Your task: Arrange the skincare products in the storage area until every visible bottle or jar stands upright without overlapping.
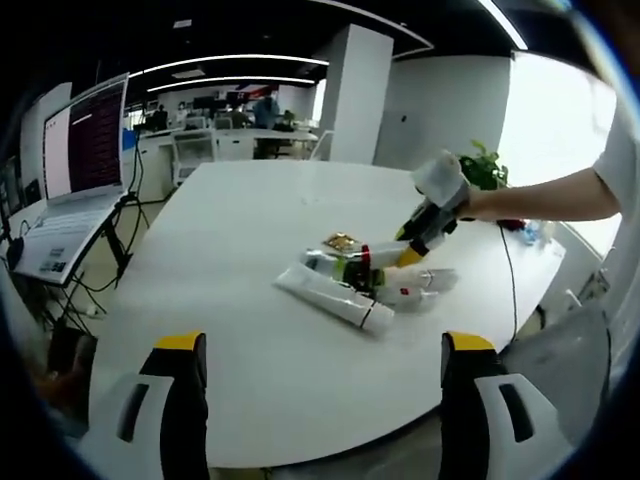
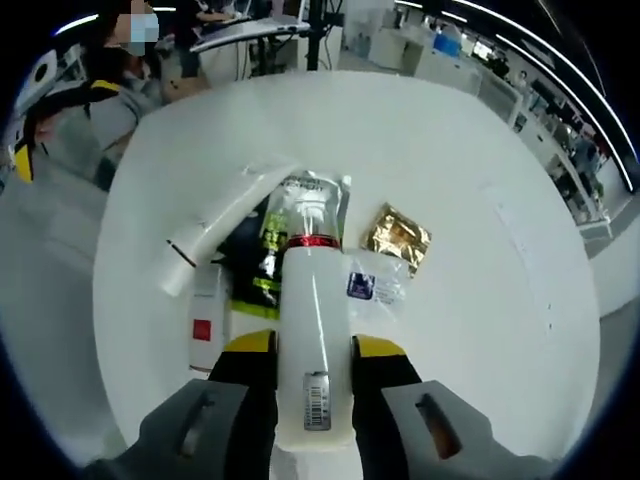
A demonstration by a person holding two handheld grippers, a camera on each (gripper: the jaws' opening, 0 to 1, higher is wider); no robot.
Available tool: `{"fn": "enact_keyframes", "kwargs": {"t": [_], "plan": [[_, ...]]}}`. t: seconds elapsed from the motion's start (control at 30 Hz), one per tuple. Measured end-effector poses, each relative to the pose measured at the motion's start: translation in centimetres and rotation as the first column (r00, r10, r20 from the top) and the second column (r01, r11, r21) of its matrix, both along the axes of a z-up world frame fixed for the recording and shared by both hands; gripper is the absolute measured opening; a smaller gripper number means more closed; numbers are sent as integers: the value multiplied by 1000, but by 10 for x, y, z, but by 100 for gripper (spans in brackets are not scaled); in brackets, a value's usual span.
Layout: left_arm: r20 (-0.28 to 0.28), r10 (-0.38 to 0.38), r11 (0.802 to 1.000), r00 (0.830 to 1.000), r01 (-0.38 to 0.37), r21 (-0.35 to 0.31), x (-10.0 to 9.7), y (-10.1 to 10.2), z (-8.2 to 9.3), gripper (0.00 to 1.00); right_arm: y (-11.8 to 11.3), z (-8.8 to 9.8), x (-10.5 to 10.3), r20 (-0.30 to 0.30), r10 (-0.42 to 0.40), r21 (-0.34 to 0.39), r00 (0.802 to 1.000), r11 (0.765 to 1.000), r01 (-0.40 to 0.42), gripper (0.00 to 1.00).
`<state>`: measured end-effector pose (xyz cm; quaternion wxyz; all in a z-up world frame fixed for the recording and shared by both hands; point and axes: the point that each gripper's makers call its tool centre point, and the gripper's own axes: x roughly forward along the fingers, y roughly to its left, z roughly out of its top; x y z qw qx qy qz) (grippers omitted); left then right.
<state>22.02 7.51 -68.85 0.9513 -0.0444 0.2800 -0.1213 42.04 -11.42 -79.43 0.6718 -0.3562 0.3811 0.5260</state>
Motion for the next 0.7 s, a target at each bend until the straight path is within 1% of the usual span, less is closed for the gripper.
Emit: {"fn": "enact_keyframes", "kwargs": {"t": [0.1, 0.13, 0.17, 0.2, 0.27, 0.3, 0.37, 0.4, 0.47, 0.5, 0.53, 0.6, 0.67, 0.7], "plan": [[2, -6, 1000, 1000, 6, -16, 0, -4, 1, 89, 0, 4, -4, -15, -24, 18, 1000, 1000, 24, 26], [2, -6, 999, 1000, 6, -45, 2, -8, 1, 89, 0, 5, -5, -18, -28, 20, 999, 999, 28, 26], [3, -4, 998, 1000, 4, -60, 2, -10, 2, 89, 0, 6, -7, -29, -38, 23, 999, 999, 39, 26], [8, 3, 995, 1000, -2, -98, 4, -15, 4, 89, 0, 6, -9, -39, -47, 27, 998, 998, 49, 26], [7, 0, 994, 1000, 1, -108, 5, -21, 3, 89, 0, 6, -15, -72, -58, 26, 996, 998, 60, 26], [6, -6, 994, 1000, 6, -108, 5, -25, 2, 89, 0, 9, -19, -74, -57, 23, 996, 998, 59, 26], [4, -26, 994, 1000, 26, -106, 4, -31, 0, 89, -4, 4, -24, -93, -49, -17, 994, 999, 47, 26], [3, -33, 994, 999, 33, -109, 4, -34, 1, 89, -6, -1, -26, -88, -39, -46, 995, 998, 35, 26], [0, -43, 993, 999, 43, -114, 3, -38, 0, 89, -9, -6, -36, -100, -34, -91, 994, 996, 25, 27], [-1, -45, 992, 999, 45, -114, 2, -38, 0, 89, -6, -8, -33, -96, -42, -81, 994, 996, 34, 27], [-2, -47, 992, 999, 47, -114, 2, -38, 0, 89, -6, -11, -34, -116, -57, -100, 992, 994, 45, 27], [-6, -48, 992, 999, 47, -114, 1, -36, -1, 88, -3, -17, -32, -115, -53, -111, 992, 993, 40, 27], [-5, -42, 992, 999, 41, -116, 1, -34, -1, 88, -6, -18, -33, -109, -49, -157, 993, 987, 31, 27], [-5, -38, 992, 999, 37, -120, 1, -33, 0, 88, -7, -25, -31, -102, -41, -177, 994, 984, 22, 27]]}}
